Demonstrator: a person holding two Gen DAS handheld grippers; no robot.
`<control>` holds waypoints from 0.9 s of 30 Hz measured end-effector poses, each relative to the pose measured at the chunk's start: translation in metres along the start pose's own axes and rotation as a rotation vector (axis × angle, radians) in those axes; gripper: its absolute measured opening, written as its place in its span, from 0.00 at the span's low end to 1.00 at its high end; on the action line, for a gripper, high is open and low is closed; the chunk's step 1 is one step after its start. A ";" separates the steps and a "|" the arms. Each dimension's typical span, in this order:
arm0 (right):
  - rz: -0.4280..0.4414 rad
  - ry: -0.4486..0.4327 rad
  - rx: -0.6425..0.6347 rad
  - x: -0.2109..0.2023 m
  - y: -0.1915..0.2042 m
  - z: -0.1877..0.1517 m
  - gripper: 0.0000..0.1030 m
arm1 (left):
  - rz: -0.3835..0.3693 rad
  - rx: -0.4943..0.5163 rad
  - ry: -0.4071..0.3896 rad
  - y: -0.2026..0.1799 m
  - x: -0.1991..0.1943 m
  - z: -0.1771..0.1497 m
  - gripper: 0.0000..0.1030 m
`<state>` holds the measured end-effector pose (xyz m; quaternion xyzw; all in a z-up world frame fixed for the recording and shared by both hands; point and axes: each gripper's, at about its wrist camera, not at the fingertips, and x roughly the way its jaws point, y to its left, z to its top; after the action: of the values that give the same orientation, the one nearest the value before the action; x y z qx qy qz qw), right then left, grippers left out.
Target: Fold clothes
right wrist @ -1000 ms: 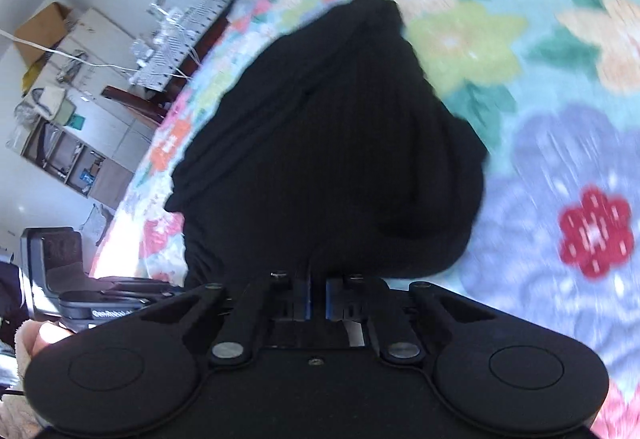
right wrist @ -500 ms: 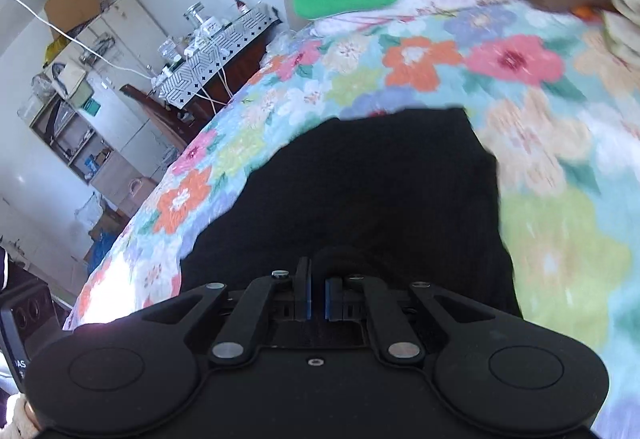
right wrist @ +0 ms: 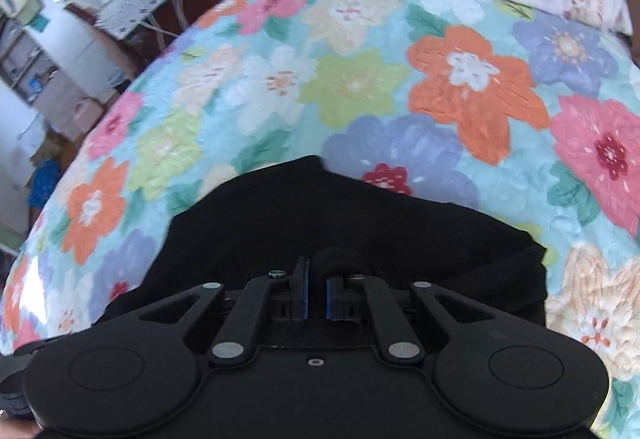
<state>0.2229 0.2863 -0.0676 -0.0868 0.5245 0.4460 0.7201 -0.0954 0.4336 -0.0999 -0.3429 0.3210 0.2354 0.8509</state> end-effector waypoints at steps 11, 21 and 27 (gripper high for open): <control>-0.158 0.037 -0.156 -0.050 -0.029 -0.002 0.43 | -0.032 -0.075 0.030 0.024 0.012 -0.008 0.07; -0.175 0.088 -0.415 -0.016 -0.001 -0.062 0.61 | -0.034 -0.082 0.019 0.025 0.012 -0.010 0.07; -0.307 0.101 -0.518 0.004 -0.003 -0.053 0.08 | -0.027 -0.102 -0.006 0.024 0.001 -0.008 0.07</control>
<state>0.1896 0.2554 -0.0954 -0.3680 0.4092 0.4459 0.7059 -0.1125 0.4435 -0.1157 -0.3893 0.3015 0.2411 0.8363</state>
